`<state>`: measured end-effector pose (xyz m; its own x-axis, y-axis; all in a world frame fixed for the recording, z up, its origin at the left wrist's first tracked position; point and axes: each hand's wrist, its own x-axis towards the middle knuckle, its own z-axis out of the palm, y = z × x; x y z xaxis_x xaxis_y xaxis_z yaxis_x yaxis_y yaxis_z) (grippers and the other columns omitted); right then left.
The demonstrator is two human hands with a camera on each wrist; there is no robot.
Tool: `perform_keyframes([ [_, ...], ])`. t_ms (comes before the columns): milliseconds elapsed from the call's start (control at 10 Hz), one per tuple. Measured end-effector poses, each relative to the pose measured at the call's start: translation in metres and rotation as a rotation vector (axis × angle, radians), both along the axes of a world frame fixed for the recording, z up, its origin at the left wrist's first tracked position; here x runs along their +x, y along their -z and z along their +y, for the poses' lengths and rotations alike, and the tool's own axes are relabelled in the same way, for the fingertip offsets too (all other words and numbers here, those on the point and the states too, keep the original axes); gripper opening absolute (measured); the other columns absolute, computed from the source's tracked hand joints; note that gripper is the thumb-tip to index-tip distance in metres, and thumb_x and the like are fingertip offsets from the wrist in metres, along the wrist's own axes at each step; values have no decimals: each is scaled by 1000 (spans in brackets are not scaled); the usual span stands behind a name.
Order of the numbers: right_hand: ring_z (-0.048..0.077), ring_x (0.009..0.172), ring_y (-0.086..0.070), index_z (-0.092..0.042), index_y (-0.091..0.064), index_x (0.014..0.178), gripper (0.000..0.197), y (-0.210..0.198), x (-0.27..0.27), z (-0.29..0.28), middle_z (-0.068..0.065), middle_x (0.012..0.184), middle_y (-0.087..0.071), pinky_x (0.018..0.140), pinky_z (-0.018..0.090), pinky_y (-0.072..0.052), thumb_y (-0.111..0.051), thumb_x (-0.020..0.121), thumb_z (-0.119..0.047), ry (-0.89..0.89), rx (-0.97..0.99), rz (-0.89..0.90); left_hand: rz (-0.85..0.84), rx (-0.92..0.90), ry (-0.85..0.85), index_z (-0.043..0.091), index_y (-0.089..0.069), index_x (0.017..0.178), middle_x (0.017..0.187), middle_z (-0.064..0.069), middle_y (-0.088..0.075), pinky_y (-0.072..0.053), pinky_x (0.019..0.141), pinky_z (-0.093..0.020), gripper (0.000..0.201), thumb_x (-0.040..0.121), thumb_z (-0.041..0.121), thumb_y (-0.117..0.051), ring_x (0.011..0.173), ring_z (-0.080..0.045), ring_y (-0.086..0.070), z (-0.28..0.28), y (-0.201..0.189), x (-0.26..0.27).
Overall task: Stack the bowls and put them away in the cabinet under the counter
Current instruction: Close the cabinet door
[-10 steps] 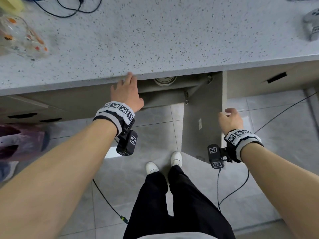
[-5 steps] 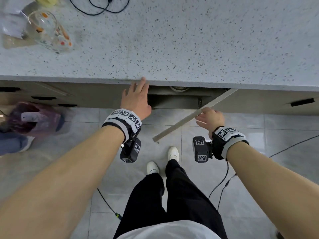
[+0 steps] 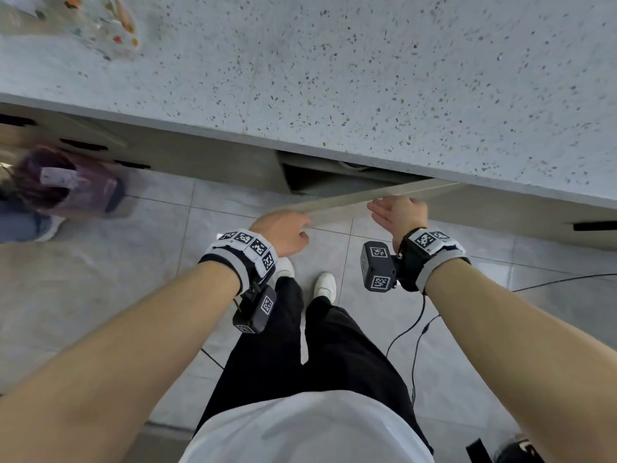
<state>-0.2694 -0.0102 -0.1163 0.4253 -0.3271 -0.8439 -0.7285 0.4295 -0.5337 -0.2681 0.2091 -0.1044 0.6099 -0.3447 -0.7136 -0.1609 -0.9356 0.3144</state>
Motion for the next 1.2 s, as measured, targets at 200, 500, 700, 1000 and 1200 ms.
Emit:
perform_keyframes([
  [200, 38, 134, -48, 13, -40, 138, 42, 3, 18, -6, 31, 144, -46, 108, 41, -42, -22, 100, 6, -98, 39, 6, -36, -30, -24, 32, -30, 153, 148, 0, -50, -46, 99, -34, 57, 98, 22, -43, 128, -25, -53, 13, 8, 32],
  [500, 34, 128, -56, -4, -47, 139, 42, 12, 41, 7, 19, 142, -53, 95, 43, -50, -46, 98, -4, -197, -117, 34, -72, -25, 54, 28, -26, 154, 149, -8, -48, -33, 114, -44, 65, 92, 24, -47, 134, -34, -45, 18, 29, 83],
  [700, 33, 120, -58, -11, -48, 141, 41, 7, 50, 14, 9, 148, -50, 84, 40, -50, -31, 104, -3, -36, -39, 91, 18, -34, 25, 34, -21, 153, 159, -4, -33, -33, 113, -50, 68, 91, 28, -48, 140, -38, -34, 18, 34, 100],
  [1000, 20, 105, -66, -14, -64, 124, 37, -9, 43, 34, 6, 125, -67, 98, 40, -53, -43, 94, -10, -765, -493, -9, 9, -99, -20, 20, -21, 155, 157, -9, -34, -30, 115, -43, 68, 94, 21, -49, 137, -36, -39, 12, 23, 97],
  [1200, 20, 109, -65, -18, -65, 123, 35, -34, 44, 39, 3, 125, -67, 95, 29, -49, -43, 96, -13, -994, -563, -127, 92, -142, -13, 23, -23, 156, 157, -5, -38, -41, 110, -43, 65, 96, 25, -50, 138, -28, -44, 15, 2, 100],
])
